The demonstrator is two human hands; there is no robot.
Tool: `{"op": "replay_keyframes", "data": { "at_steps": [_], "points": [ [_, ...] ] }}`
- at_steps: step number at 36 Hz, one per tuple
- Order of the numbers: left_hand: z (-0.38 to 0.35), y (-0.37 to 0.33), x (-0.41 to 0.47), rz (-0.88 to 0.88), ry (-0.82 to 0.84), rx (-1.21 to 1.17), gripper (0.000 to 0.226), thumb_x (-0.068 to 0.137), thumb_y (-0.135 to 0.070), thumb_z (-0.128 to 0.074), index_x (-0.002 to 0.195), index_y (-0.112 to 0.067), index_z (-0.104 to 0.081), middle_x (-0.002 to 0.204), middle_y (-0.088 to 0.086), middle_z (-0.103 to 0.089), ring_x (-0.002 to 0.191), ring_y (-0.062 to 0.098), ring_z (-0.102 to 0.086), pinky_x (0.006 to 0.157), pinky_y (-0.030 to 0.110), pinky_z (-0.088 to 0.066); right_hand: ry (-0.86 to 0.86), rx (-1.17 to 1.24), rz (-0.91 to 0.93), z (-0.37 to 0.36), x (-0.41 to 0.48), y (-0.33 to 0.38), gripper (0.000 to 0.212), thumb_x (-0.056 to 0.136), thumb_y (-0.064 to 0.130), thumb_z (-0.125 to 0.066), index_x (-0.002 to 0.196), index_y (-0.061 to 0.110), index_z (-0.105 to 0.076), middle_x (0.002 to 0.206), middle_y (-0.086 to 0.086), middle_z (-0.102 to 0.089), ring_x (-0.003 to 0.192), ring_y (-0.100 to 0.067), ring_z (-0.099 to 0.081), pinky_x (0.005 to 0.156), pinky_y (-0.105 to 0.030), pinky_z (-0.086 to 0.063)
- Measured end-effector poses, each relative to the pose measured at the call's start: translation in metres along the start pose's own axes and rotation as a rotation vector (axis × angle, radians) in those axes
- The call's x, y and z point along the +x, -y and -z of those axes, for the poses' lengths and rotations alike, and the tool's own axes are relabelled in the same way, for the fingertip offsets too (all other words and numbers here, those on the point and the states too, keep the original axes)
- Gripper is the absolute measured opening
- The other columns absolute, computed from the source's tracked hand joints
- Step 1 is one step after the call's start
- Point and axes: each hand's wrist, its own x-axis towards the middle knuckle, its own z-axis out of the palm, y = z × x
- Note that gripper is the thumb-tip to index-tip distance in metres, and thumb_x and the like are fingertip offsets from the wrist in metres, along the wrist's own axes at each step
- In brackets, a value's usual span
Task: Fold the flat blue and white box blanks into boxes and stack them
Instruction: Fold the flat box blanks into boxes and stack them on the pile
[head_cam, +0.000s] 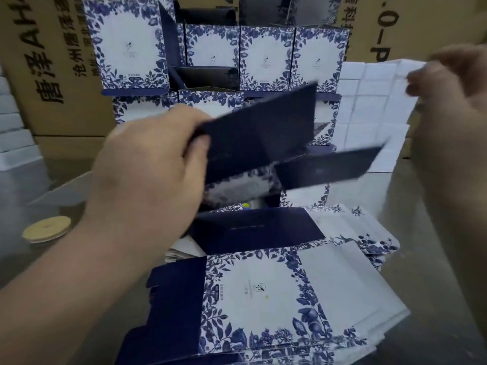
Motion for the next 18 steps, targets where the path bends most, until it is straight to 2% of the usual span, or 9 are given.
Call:
{"op": "replay_keyframes", "data": {
  "at_steps": [2,5,8,10,12,14,18],
  "points": [
    [-0.003,0.007,0.003,0.044,-0.169,-0.02,0.014,0.091,-0.036,-0.042,0.1,-0.037,-0.054,0.076,-0.014,-0.056,0.073,0.019,-0.06,0.061,0.031,-0.048,-0.071,0.111,-0.106,-0.006,-0.004,0.0,0.022,0.074,0.048,-0.05,0.094,0.039,-0.055,0.091,0.014,-0.06,0.089,-0.005,-0.059,0.085,-0.03,-0.05],
    [-0.008,0.018,0.006,0.165,-0.388,-0.028,0.015,0.091,-0.045,-0.041,0.103,-0.047,-0.05,0.088,-0.02,-0.059,0.084,0.013,-0.061,0.073,0.045,-0.052,-0.119,0.209,-0.228,-0.02,-0.019,0.002,0.034,0.075,0.045,-0.049,0.107,0.031,-0.049,0.104,0.013,-0.054,0.099,-0.001,-0.05,0.09,-0.017,-0.039],
    [-0.008,0.019,0.007,0.28,-0.47,-0.057,0.013,0.09,-0.051,-0.041,0.097,-0.061,-0.046,0.094,-0.028,-0.059,0.091,0.009,-0.061,0.077,0.049,-0.053,-0.035,0.227,-0.465,-0.032,-0.033,-0.008,0.041,0.091,0.037,-0.045,0.129,0.021,-0.042,0.122,0.007,-0.044,0.11,-0.01,-0.043,0.088,-0.02,-0.031],
    [-0.012,0.013,0.004,0.301,-0.465,-0.136,0.016,0.089,-0.044,-0.042,0.092,-0.06,-0.046,0.092,-0.024,-0.06,0.089,0.009,-0.061,0.074,0.05,-0.052,0.079,0.231,-0.622,-0.038,-0.041,-0.017,0.046,0.096,0.034,-0.044,0.137,0.014,-0.04,0.123,0.004,-0.051,0.1,-0.014,-0.051,0.08,-0.019,-0.033],
    [-0.015,0.004,-0.001,0.292,-0.418,-0.246,0.02,0.087,-0.039,-0.043,0.087,-0.058,-0.047,0.089,-0.021,-0.06,0.086,0.009,-0.059,0.074,0.05,-0.051,0.17,0.28,-0.755,-0.045,-0.048,-0.018,0.037,0.094,0.031,-0.049,0.128,0.017,-0.049,0.102,0.01,-0.056,0.086,-0.002,-0.049,0.086,-0.029,-0.04],
    [-0.02,0.0,-0.006,0.296,-0.359,-0.358,0.021,0.086,-0.036,-0.042,0.086,-0.057,-0.047,0.087,-0.022,-0.057,0.085,0.005,-0.056,0.075,0.046,-0.051,0.223,0.312,-0.826,-0.05,-0.052,-0.02,0.022,0.091,0.027,-0.052,0.11,0.019,-0.056,0.086,0.011,-0.052,0.081,-0.001,-0.047,0.09,-0.035,-0.043],
    [-0.03,-0.003,-0.013,0.355,-0.276,-0.53,0.015,0.087,-0.025,-0.042,0.085,-0.039,-0.047,0.079,-0.032,-0.055,0.077,-0.009,-0.051,0.074,0.025,-0.047,0.205,0.411,-0.876,-0.05,-0.055,-0.021,0.004,0.089,0.024,-0.05,0.091,0.025,-0.054,0.069,0.015,-0.052,0.069,0.001,-0.05,0.076,-0.027,-0.038]
  ]
}}
